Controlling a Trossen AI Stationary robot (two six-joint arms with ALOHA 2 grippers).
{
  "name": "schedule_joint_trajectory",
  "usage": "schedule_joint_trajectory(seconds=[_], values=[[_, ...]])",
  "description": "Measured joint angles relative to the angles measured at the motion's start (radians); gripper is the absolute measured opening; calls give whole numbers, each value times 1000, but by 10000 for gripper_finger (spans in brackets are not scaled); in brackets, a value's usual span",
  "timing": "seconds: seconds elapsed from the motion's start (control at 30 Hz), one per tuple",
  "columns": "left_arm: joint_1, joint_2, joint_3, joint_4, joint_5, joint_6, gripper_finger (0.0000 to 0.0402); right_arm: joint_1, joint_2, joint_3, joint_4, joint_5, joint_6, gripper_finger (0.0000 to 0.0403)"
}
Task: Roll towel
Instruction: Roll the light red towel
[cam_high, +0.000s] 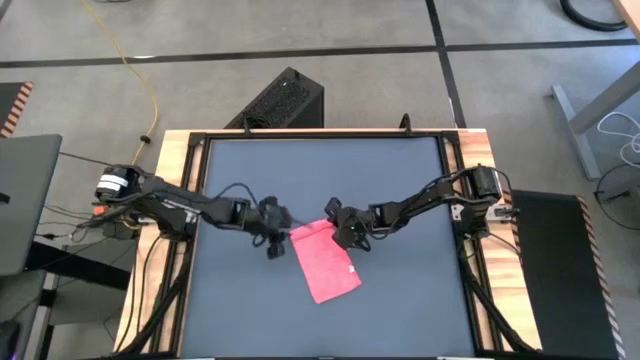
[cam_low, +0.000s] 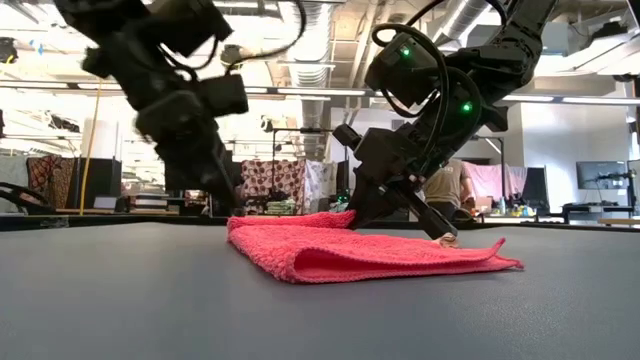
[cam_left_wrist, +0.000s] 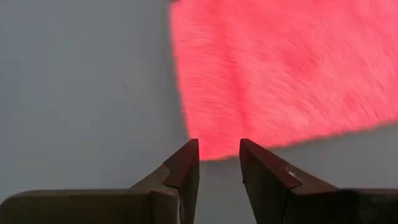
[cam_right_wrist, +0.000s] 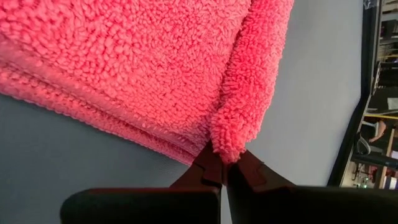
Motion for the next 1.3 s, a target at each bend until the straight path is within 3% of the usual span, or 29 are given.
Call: schedule_joint_trajectory(seconds=[0.3,0.7,0.93,1.17,1.3], values=[[159,29,-57,193,299,-163,105,1,0,0,2,0,7,24],[197,204,-58,322,331,-157,105,1,0,0,7,-2,35,24],[196,231,-50,271,382,-77,101,-5,0,0,10,-2,35,24],[196,233,-50,266,397,-65,14,-6,0,0,26,-1,57,48],[195,233,-50,270,396,-63,3,4,0,0,25,19,72,74]])
